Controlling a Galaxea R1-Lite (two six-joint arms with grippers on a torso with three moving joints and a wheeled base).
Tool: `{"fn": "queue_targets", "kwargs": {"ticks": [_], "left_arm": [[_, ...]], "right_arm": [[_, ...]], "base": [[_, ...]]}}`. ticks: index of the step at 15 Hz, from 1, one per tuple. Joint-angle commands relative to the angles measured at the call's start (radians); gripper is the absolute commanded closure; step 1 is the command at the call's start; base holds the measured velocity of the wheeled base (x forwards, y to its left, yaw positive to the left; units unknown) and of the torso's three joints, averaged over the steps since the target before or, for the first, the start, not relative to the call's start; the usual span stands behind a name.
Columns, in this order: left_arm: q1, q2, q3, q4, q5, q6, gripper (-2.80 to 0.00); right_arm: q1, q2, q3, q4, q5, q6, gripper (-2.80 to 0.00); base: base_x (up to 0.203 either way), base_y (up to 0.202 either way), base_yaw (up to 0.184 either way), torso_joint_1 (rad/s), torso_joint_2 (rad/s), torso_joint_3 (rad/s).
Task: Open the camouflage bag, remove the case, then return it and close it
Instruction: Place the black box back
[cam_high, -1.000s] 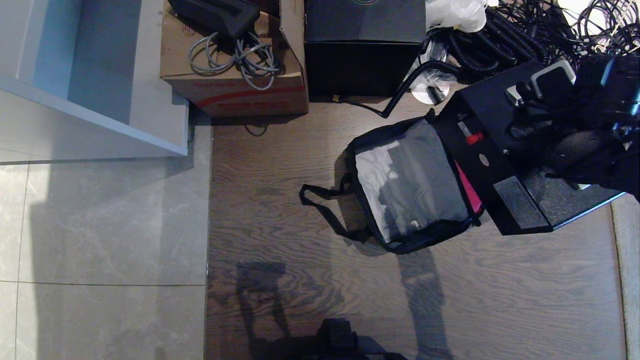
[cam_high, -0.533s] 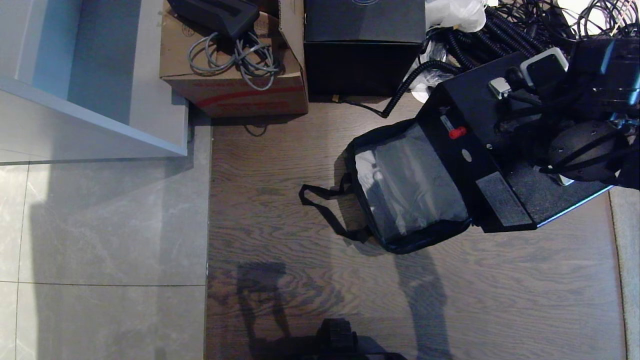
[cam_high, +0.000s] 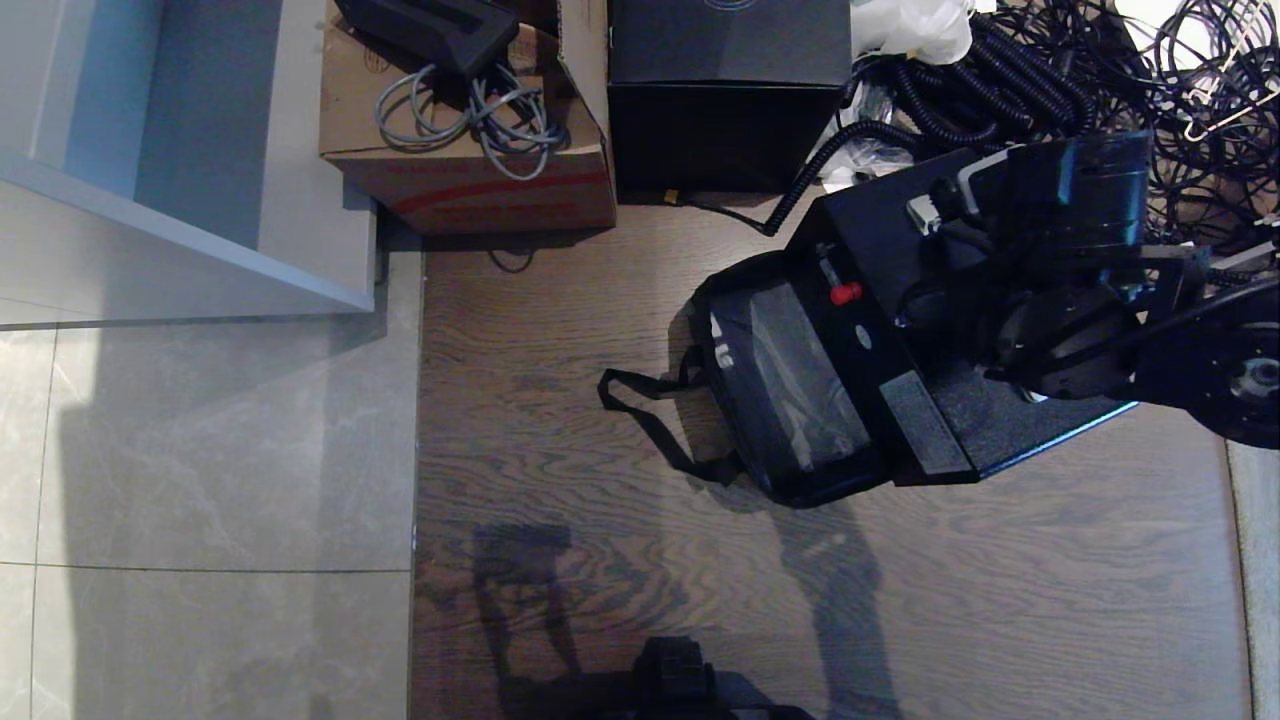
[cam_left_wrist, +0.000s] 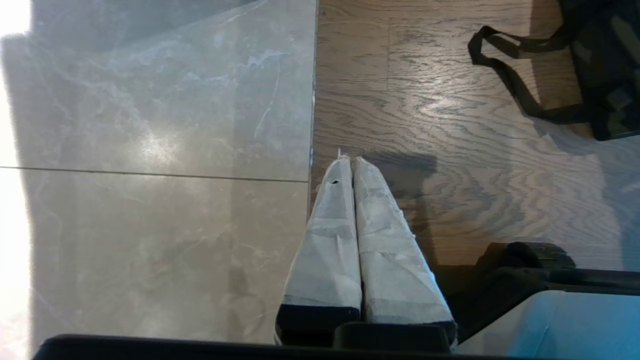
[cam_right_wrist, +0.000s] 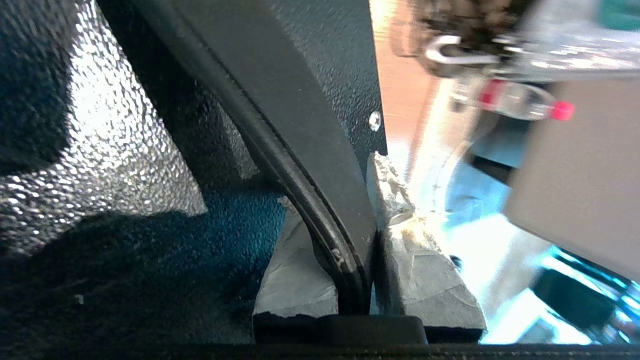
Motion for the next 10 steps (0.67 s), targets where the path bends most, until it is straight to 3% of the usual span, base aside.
{"fn": "queue_targets", "kwargs": {"ticks": [1,4,10], "left_arm": [[0.0,-0.002,0.0,0.0,0.0,-0.001,0.0],[0.0,-0.002,0.0,0.0,0.0,-0.001,0.0],[0.0,-0.002,0.0,0.0,0.0,-0.001,0.0]], "right_arm": [[0.03,0.025,-0.01,0.042,-0.004,0.042,0.0],[0.074,0.018,-0.031,0.151,-0.004,0.127,0.0],[0.125,0.012,-0.035,0.165,-0.02,0.143,0.0]], "base": [[0.0,0.0,0.0,0.0,0.0,0.0],[0.0,0.0,0.0,0.0,0.0,0.0],[0.0,0.0,0.0,0.0,0.0,0.0]]}}
